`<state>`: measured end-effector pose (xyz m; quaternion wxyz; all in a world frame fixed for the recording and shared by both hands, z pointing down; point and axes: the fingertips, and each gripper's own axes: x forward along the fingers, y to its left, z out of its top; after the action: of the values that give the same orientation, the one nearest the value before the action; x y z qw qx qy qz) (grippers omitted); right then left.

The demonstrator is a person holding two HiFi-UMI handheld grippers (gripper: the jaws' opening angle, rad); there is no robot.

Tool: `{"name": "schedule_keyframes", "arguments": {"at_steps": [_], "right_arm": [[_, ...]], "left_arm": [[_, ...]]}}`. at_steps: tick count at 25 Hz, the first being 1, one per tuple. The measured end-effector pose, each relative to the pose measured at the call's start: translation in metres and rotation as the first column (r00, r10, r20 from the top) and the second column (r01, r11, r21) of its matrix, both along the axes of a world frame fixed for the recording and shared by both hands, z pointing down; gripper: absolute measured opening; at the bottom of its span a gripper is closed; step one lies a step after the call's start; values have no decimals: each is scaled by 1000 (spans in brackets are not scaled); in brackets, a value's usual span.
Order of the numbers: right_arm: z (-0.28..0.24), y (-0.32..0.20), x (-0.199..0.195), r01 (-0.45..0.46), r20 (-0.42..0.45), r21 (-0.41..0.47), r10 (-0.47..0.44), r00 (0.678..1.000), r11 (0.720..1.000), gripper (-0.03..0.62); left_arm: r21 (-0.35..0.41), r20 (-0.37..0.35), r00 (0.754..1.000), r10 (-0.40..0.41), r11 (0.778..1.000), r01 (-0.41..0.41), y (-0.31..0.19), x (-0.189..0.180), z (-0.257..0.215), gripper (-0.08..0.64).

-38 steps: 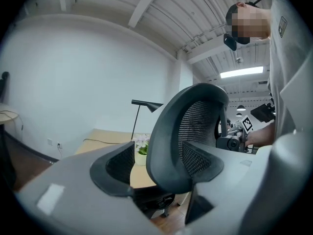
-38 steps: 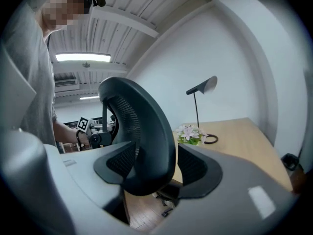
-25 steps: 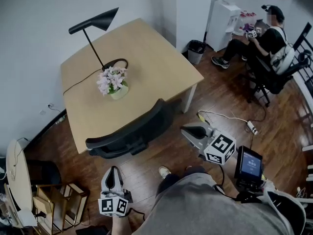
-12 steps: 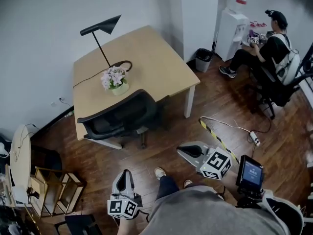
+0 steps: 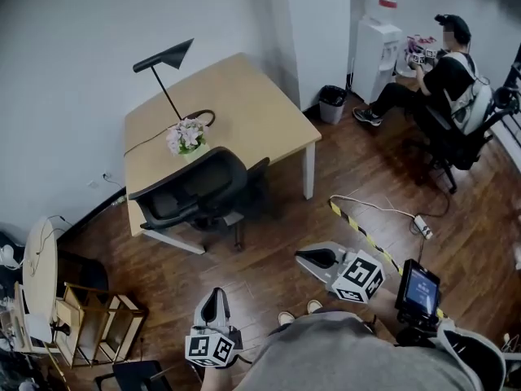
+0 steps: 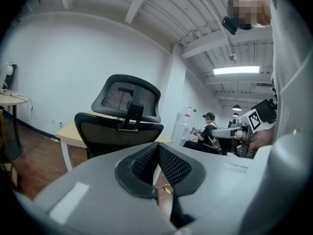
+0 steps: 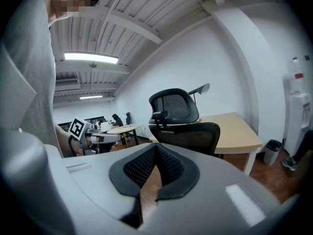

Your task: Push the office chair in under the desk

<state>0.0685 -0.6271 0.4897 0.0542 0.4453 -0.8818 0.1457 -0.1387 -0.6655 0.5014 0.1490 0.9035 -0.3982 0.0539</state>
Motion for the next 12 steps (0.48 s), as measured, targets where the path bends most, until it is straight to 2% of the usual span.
{"name": "schedule_keyframes", "arguments": {"at_steps": [4,12], "right_arm": [[-7,5,-8,-13,-12,1,13,1000,1000,6],[-11,7,-15,-38,-37,3,38,999,999,5]], "left_arm": [[17,-12,999,39,999,-39,-1,-1,-6,3],[29,-17,998,63,998,-62,-3,-8,-11,3]]}}
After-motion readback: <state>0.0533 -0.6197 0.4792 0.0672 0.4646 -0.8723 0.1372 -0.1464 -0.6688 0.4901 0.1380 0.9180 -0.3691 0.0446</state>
